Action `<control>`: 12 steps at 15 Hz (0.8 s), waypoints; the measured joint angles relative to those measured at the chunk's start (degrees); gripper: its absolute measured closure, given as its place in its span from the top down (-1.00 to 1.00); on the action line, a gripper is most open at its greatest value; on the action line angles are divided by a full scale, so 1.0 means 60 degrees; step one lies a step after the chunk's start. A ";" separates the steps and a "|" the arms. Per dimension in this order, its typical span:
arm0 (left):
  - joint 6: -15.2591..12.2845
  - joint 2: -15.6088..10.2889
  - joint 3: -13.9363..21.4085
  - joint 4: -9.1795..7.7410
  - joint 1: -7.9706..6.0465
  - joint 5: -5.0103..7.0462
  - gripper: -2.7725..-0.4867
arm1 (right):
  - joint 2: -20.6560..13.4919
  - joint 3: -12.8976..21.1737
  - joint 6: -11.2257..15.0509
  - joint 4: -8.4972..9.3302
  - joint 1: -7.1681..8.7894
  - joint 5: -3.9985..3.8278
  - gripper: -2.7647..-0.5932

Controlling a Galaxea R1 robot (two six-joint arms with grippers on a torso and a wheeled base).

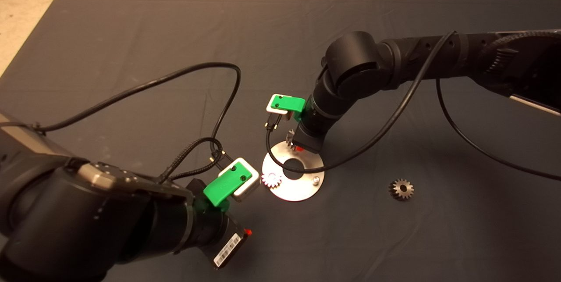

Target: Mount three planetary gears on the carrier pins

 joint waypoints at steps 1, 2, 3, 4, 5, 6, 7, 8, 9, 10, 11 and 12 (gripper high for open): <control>0.0003 0.0000 0.0000 0.0000 0.0000 0.0000 -0.15 | 0.0012 0.0000 -0.0004 0.0000 0.0000 0.0010 -0.77; 0.0003 0.0000 0.0000 0.0000 0.0000 0.0000 -0.15 | 0.0012 0.0001 -0.0004 0.0000 -0.0002 0.0000 -0.77; 0.0000 0.0000 0.0000 0.0000 0.0000 0.0003 -0.15 | 0.0008 0.0002 -0.0004 0.0000 -0.0002 -0.0004 -0.77; 0.0003 0.0000 0.0000 0.0000 0.0000 0.0000 -0.15 | 0.0008 0.0001 -0.0004 0.0000 -0.0028 0.0000 -0.77; 0.0003 -0.0004 0.0000 0.0000 0.0000 0.0004 -0.15 | 0.0008 0.0002 -0.0004 0.0000 -0.0098 -0.0008 -0.77; 0.0001 -0.0004 0.0000 0.0000 0.0000 0.0000 -0.15 | 0.0012 0.0002 -0.0006 0.0000 -0.0198 0.0000 -0.77; -0.0001 -0.0004 0.0000 0.0000 0.0000 0.0004 -0.15 | 0.0010 0.0024 -0.0032 0.0000 -0.0236 -0.0022 -0.77; 0.0003 -0.0004 0.0000 0.0000 0.0000 0.0000 -0.15 | 0.0008 0.0024 -0.0032 -0.0004 -0.0236 -0.0045 -0.77; 0.0003 -0.0004 0.0000 0.0000 0.0000 0.0000 -0.15 | 0.0008 0.0024 -0.0032 -0.0010 -0.0236 -0.0069 -0.77; 0.0003 -0.0008 0.0000 0.0000 0.0000 0.0000 -0.15 | 0.0012 0.0024 -0.0032 -0.0058 -0.0236 -0.0077 -0.77; 0.0003 -0.0033 0.0000 0.0000 0.0000 0.0004 -0.15 | 0.0014 0.0033 -0.0032 -0.0093 -0.0240 -0.0146 -0.78; 0.0003 -0.0055 0.0000 0.0000 0.0000 0.0004 -0.15 | 0.0014 0.0033 -0.0032 -0.0156 -0.0240 -0.0203 -0.78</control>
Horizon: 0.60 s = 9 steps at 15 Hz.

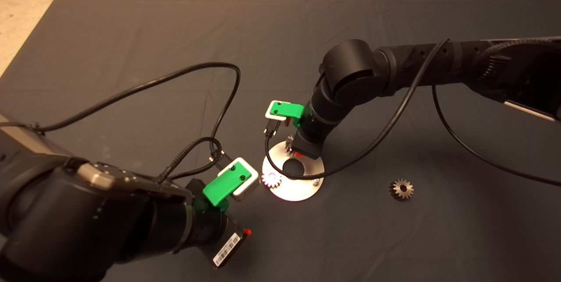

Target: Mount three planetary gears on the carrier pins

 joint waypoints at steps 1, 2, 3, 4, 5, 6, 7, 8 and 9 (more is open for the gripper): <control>0.0000 -0.0004 0.0000 0.0000 0.0000 -0.0004 -0.15 | 0.0000 0.0000 0.0000 -0.0066 0.0000 -0.0037 -0.77; 0.0000 -0.0021 0.0000 0.0000 0.0000 -0.0007 -0.15 | 0.0000 0.0000 -0.0084 -0.0091 0.0000 -0.0045 -0.77; 0.0000 -0.0059 0.0000 0.0000 0.0000 0.0000 -0.15 | 0.0016 -0.0004 -0.0156 -0.0098 0.0000 -0.0049 -0.77; 0.0000 -0.0057 0.0000 0.0000 0.0000 -0.0004 -0.15 | 0.0022 -0.0078 -0.0220 -0.0093 0.0004 -0.0049 -0.78; 0.0000 -0.0059 0.0000 0.0000 0.0000 -0.0004 -0.15 | 0.0018 -0.0161 -0.0348 -0.0091 0.0010 -0.0049 -0.78; 0.0000 -0.0059 0.0000 0.0000 0.0000 -0.0004 -0.15 | 0.0022 -0.0207 -0.0372 -0.0087 0.0022 -0.0041 -0.78; 0.0000 -0.0059 0.0000 0.0000 0.0000 -0.0004 -0.15 | 0.0022 -0.0211 -0.0394 -0.0087 0.0026 -0.0037 -0.78; 0.0000 -0.0059 0.0000 0.0000 0.0000 -0.0004 -0.15 | 0.0022 -0.0238 -0.0393 -0.0093 0.0033 -0.0041 -0.78; 0.0000 -0.0059 0.0000 0.0000 0.0000 -0.0004 -0.15 | 0.0018 -0.0306 -0.0394 -0.0128 0.0008 -0.0064 -0.78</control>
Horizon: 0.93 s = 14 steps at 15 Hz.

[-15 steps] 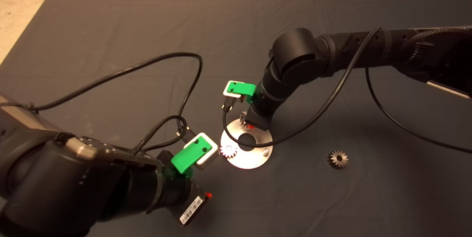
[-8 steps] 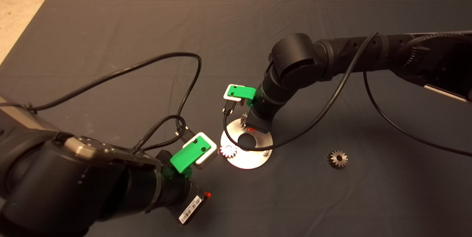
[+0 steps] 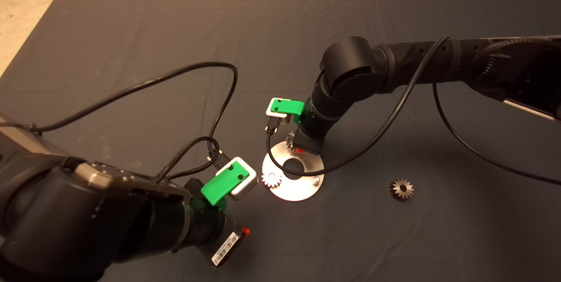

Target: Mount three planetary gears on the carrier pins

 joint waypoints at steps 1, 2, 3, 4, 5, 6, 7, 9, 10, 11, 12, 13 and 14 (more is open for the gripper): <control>0.0000 -0.0022 0.0000 0.0000 0.0000 0.0008 -0.15 | 0.0000 -0.0019 -0.0002 0.0000 -0.0024 0.0011 -0.78; 0.0000 -0.0022 0.0000 0.0000 -0.0001 0.0004 -0.15 | 0.0000 -0.0025 -0.0002 -0.0002 -0.0059 0.0011 -0.78; 0.0000 -0.0022 0.0000 0.0000 -0.0003 0.0004 -0.15 | 0.0000 -0.0029 -0.0002 -0.0002 -0.0067 0.0009 -0.78; 0.0000 -0.0022 0.0000 0.0000 0.0000 0.0000 -0.15 | 0.0000 -0.0029 -0.0002 -0.0002 -0.0067 -0.0003 -0.78; 0.0000 -0.0022 0.0000 0.0000 -0.0002 0.0000 -0.15 | 0.0000 -0.0029 -0.0002 -0.0002 -0.0067 -0.0028 -0.78; 0.0000 -0.0022 0.0000 0.0000 -0.0002 0.0002 -0.15 | 0.0000 -0.0029 -0.0002 -0.0002 -0.0067 -0.0064 -0.78; 0.0000 -0.0022 0.0000 0.0001 0.0000 0.0000 -0.15 | 0.0000 -0.0029 -0.0002 -0.0002 -0.0067 -0.0095 -0.78; 0.0000 -0.0022 0.0000 0.0000 0.0000 0.0000 -0.15 | 0.0000 -0.0029 -0.0002 -0.0002 -0.0067 -0.0133 -0.77; 0.0000 -0.0022 0.0000 0.0000 0.0000 0.0000 -0.15 | 0.0000 -0.0029 -0.0002 -0.0002 -0.0067 -0.0137 -0.77; 0.0000 -0.0022 0.0000 0.0000 -0.0001 0.0003 -0.15 | 0.0000 -0.0029 -0.0002 -0.0002 -0.0067 -0.0137 -0.77; 0.0000 -0.0022 0.0000 0.0000 0.0000 0.0000 -0.15 | 0.0000 -0.0029 -0.0002 -0.0002 -0.0067 -0.0137 -0.77; 0.0000 -0.0022 0.0000 0.0000 0.0000 0.0000 -0.15 | 0.0000 -0.0029 -0.0002 -0.0002 -0.0067 -0.0141 -0.77; 0.0000 -0.0022 0.0000 0.0000 0.0000 0.0000 -0.15 | 0.0000 -0.0029 -0.0002 -0.0002 -0.0067 -0.0141 -0.77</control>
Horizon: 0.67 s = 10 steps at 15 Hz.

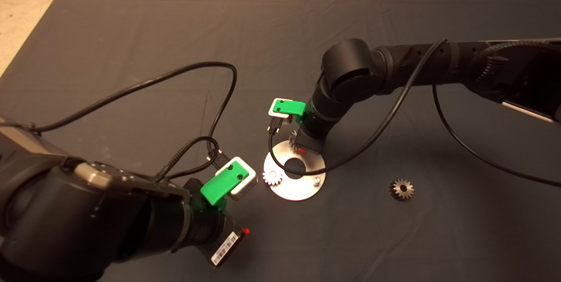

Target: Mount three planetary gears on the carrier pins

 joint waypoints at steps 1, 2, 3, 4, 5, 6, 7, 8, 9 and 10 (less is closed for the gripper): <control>0.0000 0.0000 0.0000 0.0000 -0.0001 0.0000 -0.15 | 0.0000 0.0000 0.0000 0.0000 0.0000 -0.0005 -0.77; 0.0000 0.0000 0.0000 0.0000 0.0000 0.0000 -0.15 | 0.0000 0.0000 0.0000 0.0000 0.0000 -0.0010 -0.77; 0.0003 0.0000 0.0000 0.0000 0.0000 0.0001 -0.15 | 0.0000 0.0000 0.0000 0.0000 0.0000 -0.0017 -0.75; 0.0000 0.0000 0.0000 0.0000 0.0000 0.0000 -0.15 | 0.0000 0.0000 0.0000 0.0000 0.0000 -0.0018 -0.74; 0.0000 0.0000 0.0000 0.0000 0.0000 0.0000 -0.15 | 0.0000 0.0000 0.0000 0.0000 0.0000 -0.0018 -0.71; 0.0000 0.0000 0.0000 0.0000 -0.0003 0.0004 -0.15 | 0.0000 0.0000 0.0000 0.0001 0.0000 -0.0018 -0.67; 0.0000 0.0000 0.0000 0.0000 0.0000 0.0002 -0.15 | 0.0000 0.0000 0.0000 0.0000 0.0000 -0.0018 -0.67; 0.0000 0.0000 0.0000 0.0000 -0.0002 0.0002 -0.15 | 0.0000 0.0000 0.0000 0.0000 0.0000 -0.0018 -0.64; 0.0000 0.0000 0.0000 0.0000 -0.0004 0.0000 -0.15 | -0.0002 0.0000 0.0000 -0.0006 0.0004 -0.0034 -0.60; 0.0000 0.0000 0.0000 0.0000 0.0000 0.0000 -0.15 | -0.0002 0.0000 0.0000 -0.0022 0.0012 -0.0091 -0.60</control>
